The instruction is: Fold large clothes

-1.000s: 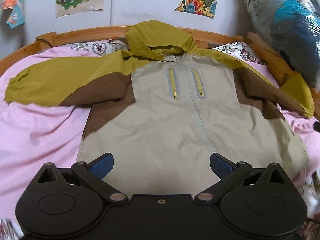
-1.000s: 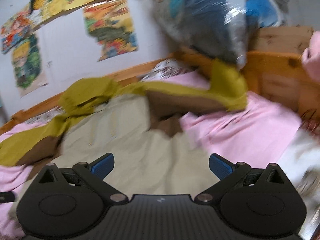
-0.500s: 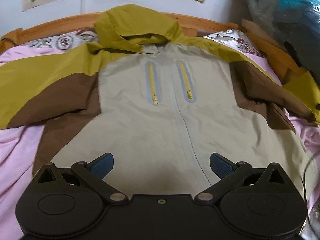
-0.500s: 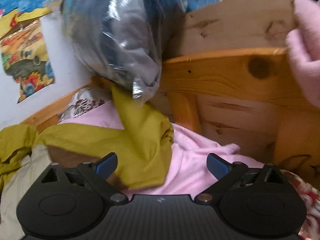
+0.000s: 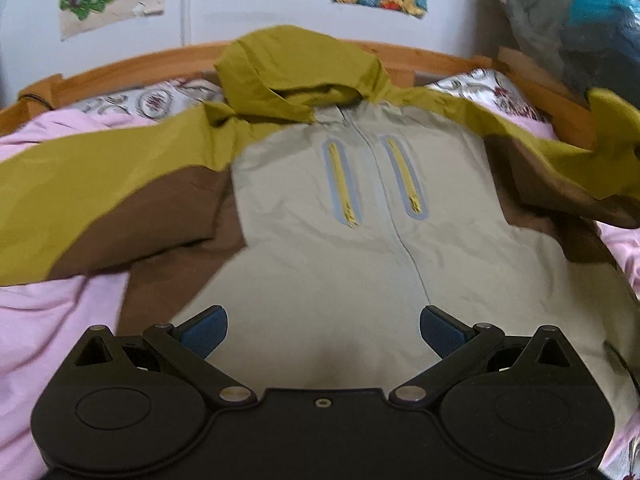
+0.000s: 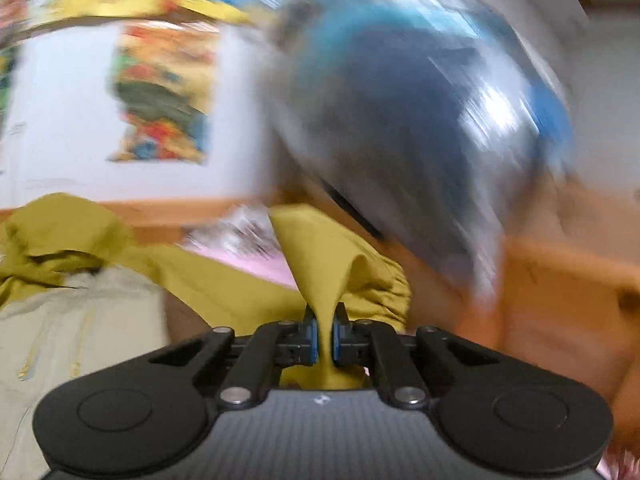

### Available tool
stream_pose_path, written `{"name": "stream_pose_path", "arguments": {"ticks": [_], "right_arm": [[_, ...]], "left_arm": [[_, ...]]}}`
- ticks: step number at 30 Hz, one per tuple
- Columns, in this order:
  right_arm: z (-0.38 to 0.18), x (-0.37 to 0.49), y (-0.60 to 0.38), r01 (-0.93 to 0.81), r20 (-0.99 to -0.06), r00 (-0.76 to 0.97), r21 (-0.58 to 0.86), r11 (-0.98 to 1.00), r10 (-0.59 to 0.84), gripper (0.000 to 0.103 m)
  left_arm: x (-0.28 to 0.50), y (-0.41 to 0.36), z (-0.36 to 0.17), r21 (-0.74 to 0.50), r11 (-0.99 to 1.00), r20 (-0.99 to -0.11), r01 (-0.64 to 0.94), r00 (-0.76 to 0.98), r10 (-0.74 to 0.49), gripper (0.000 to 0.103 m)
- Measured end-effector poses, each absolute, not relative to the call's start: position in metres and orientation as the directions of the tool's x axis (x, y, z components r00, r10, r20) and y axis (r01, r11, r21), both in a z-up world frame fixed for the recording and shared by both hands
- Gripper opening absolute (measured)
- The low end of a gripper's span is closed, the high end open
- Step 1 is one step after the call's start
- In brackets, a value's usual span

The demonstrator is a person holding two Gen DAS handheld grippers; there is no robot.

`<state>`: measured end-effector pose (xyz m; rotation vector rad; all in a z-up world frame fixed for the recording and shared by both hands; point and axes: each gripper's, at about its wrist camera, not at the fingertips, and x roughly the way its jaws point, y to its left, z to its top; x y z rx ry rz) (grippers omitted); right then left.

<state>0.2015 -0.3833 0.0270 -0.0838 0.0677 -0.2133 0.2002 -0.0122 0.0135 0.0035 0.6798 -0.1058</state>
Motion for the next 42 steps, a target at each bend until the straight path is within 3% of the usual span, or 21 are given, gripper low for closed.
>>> {"name": "stream_pose_path", "arguments": {"ticks": [5, 7, 11, 13, 15, 20, 24, 33, 37, 39, 41, 42], "right_arm": [[0.033, 0.202, -0.289, 0.005, 0.068, 0.997, -0.369, 0.929, 0.021, 0.008], [0.023, 0.207, -0.254, -0.101, 0.051, 0.989, -0.474, 0.875, 0.142, 0.008], [-0.013, 0.214, -0.192, -0.311, -0.078, 0.935, -0.648, 0.695, 0.345, 0.011], [-0.029, 0.208, -0.176, -0.390, -0.141, 0.902, -0.675, 0.627, 0.409, 0.022], [-0.034, 0.200, -0.175, -0.449, -0.182, 0.874, -0.661, 0.602, 0.452, 0.063], [-0.029, 0.178, -0.191, -0.507, -0.222, 0.854, -0.562, 0.654, 0.471, 0.089], [-0.015, 0.152, -0.223, -0.499, -0.236, 0.865, -0.494, 0.713, 0.442, 0.100], [-0.006, 0.127, -0.270, -0.333, -0.283, 0.929, -0.363, 0.870, 0.238, 0.102], [-0.016, 0.130, -0.288, -0.280, -0.300, 0.936, -0.313, 0.908, 0.185, 0.102], [-0.022, 0.132, -0.294, -0.274, -0.302, 0.936, -0.302, 0.913, 0.181, 0.102], [-0.027, 0.138, -0.299, -0.269, -0.320, 0.932, -0.293, 0.917, 0.171, 0.102], [-0.029, 0.140, -0.301, -0.267, -0.327, 0.930, -0.283, 0.921, 0.169, 0.102]], "left_arm": [[0.195, 0.002, 0.024, -0.039, 0.999, -0.587, 0.002, 0.809, -0.025, 0.102], [0.195, 0.009, 0.025, -0.050, 0.998, -0.578, -0.043, 0.816, 0.006, 0.102], [0.199, 0.026, 0.026, -0.068, 0.990, -0.575, -0.122, 0.816, 0.061, 0.102], [0.199, 0.033, 0.025, -0.074, 0.988, -0.575, -0.137, 0.815, 0.071, 0.102], [0.199, 0.039, 0.025, -0.080, 0.986, -0.569, -0.143, 0.819, 0.073, 0.102], [0.197, 0.041, 0.025, -0.123, 0.988, -0.544, -0.092, 0.839, 0.010, 0.102], [0.201, 0.031, 0.026, -0.199, 0.980, -0.527, -0.002, 0.843, -0.105, 0.102], [0.257, -0.030, 0.011, -0.253, 0.950, -0.560, 0.183, 0.773, -0.298, 0.102], [0.292, -0.061, -0.010, -0.256, 0.957, -0.622, 0.138, 0.734, -0.272, 0.101], [0.305, -0.072, -0.022, -0.213, 0.975, -0.670, 0.057, 0.718, -0.188, 0.092], [0.311, -0.075, -0.030, -0.190, 0.981, -0.698, 0.025, 0.699, -0.153, 0.078], [0.310, -0.073, -0.032, -0.188, 0.982, -0.698, 0.016, 0.702, -0.145, 0.065]]}}
